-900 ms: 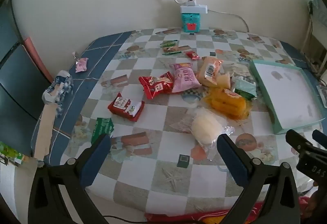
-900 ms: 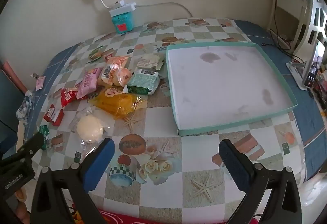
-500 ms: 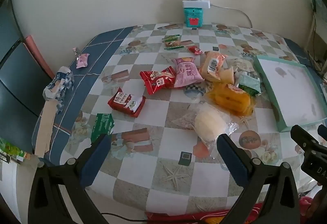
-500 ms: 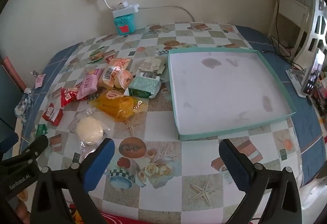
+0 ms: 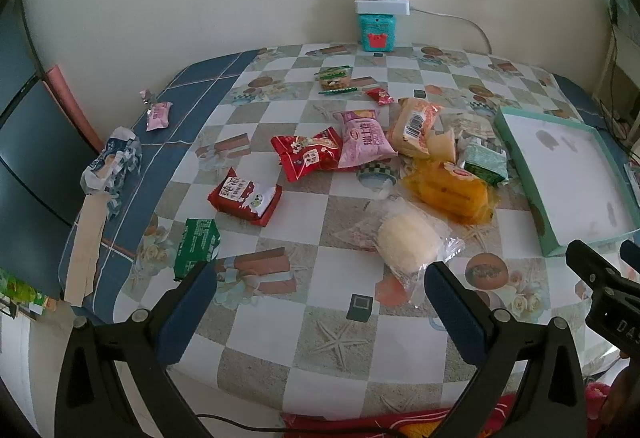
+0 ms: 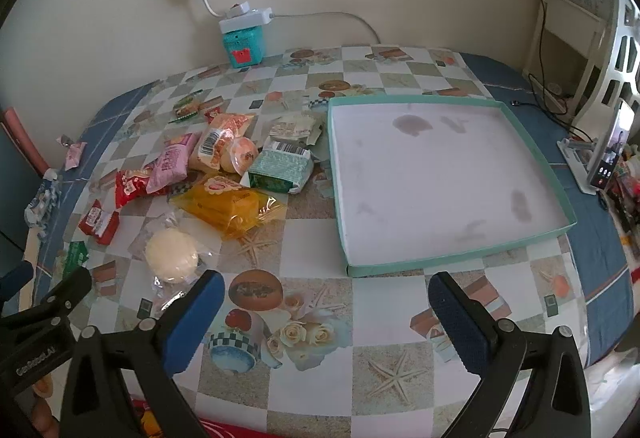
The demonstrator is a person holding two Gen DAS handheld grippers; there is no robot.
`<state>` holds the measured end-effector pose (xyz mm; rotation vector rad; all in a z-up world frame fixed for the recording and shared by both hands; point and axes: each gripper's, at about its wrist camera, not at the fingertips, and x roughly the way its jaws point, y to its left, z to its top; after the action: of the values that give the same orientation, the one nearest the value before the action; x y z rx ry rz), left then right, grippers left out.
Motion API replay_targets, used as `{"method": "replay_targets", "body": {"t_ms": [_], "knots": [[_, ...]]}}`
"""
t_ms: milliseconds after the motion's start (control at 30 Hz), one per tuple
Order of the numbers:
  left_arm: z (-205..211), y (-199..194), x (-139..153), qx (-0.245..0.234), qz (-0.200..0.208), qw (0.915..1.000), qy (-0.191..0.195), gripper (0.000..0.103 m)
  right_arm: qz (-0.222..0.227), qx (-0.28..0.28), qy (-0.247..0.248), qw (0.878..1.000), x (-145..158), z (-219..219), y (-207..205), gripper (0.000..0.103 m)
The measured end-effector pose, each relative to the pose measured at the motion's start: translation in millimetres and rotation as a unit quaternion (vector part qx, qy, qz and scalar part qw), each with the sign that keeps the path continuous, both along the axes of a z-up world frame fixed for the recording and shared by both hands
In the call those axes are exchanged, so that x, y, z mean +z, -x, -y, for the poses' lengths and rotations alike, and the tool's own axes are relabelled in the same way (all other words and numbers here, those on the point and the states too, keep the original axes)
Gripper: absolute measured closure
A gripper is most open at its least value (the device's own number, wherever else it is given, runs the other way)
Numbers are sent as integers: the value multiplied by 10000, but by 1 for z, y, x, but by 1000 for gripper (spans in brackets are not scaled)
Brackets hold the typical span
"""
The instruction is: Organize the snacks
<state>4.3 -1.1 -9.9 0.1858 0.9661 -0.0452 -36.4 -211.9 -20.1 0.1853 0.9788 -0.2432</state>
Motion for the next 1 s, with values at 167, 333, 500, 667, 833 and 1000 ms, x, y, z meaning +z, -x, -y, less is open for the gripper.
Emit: {"method": "replay_targets", "body": {"t_ms": [167, 333, 500, 667, 833, 1000], "knots": [[2, 1, 0, -39, 1, 10000, -34, 0, -28, -3, 18, 10000, -1, 0, -1, 0], [2, 1, -1, -55, -14, 10000, -40, 0, -36, -5, 27, 10000, -2, 0, -1, 0], [2, 1, -1, -54, -16, 10000, -46, 0, -39, -7, 35, 10000, -2, 0, -1, 0], [1, 1, -1, -71, -9, 10000, -58, 0, -51, -16, 35, 10000, -2, 2, -2, 0], [1, 1, -1, -68, -8, 10000, -63, 0, -53, -20, 33, 10000, -2, 2, -2, 0], [2, 2, -2, -71, -8, 10000, -68, 0, -54, -25, 31, 10000, -2, 2, -2, 0]]}}
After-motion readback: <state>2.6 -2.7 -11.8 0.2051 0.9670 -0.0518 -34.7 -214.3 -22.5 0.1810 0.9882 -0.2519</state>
